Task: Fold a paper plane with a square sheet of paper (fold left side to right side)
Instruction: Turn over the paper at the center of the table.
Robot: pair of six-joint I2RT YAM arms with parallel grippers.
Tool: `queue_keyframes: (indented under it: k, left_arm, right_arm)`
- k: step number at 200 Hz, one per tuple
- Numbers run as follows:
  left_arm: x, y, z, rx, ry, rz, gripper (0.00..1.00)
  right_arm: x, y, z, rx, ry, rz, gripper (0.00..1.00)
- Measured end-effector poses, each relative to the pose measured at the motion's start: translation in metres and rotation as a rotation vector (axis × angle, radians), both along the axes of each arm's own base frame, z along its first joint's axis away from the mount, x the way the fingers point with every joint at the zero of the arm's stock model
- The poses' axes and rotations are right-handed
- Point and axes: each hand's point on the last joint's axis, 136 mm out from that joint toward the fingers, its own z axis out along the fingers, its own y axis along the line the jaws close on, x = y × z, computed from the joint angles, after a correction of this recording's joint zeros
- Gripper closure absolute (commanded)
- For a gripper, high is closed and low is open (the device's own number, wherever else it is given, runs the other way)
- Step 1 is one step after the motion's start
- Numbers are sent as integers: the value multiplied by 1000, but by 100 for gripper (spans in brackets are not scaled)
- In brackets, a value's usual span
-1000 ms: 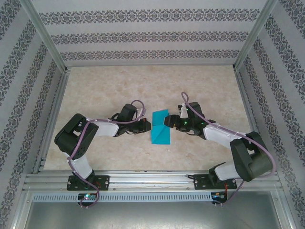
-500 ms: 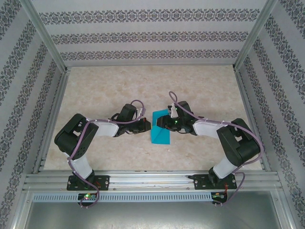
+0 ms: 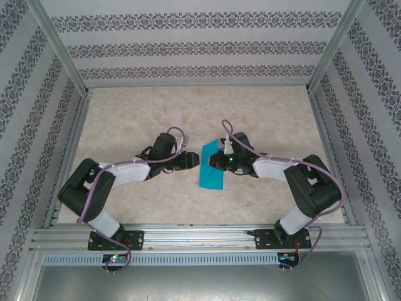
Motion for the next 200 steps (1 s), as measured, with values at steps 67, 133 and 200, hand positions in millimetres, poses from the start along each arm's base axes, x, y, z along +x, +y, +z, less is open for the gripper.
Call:
queue_keyframes:
  k: [67, 133, 200]
  left_arm:
    - [5, 38, 117, -92, -303, 103, 0]
    - [0, 9, 157, -375, -300, -21, 6]
    - [5, -15, 162, -512, -234, -107, 17]
  right_arm:
    - [32, -40, 121, 155, -329, -101, 100]
    - [27, -36, 206, 420, -547, -63, 100]
    - [21, -21, 225, 574, -546, 7, 100]
